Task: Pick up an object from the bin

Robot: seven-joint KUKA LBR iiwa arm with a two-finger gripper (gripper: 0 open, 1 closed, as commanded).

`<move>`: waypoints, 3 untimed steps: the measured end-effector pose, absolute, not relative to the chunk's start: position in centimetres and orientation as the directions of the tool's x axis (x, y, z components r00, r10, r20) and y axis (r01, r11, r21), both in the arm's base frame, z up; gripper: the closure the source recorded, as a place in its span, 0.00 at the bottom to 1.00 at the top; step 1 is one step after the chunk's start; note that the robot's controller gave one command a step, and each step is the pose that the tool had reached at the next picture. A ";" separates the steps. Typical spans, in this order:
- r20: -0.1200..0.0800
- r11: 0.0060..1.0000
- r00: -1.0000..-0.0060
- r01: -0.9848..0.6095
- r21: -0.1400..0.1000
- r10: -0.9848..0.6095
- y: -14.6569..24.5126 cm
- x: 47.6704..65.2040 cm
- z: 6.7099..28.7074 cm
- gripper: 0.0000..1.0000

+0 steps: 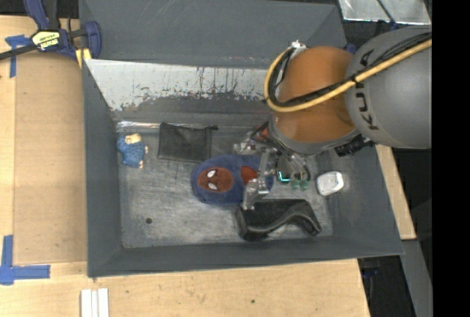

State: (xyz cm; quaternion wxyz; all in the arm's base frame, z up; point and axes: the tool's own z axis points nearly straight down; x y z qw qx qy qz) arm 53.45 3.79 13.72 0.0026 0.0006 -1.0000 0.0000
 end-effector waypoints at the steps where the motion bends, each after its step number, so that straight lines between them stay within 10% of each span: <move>1: 0.003 0.982 -0.982 0.191 -0.001 0.191 5.4 55.1 8.0 0.00; 2: 0.002 0.981 -0.981 0.192 -0.001 0.192 5.4 55.1 8.2 1.00; 3: -0.009 0.978 -0.978 0.209 0.003 0.209 5.9 52.8 20.9 1.00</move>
Offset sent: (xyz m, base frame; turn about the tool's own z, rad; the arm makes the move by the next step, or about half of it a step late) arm 0.0158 0.0165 -0.0574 0.1956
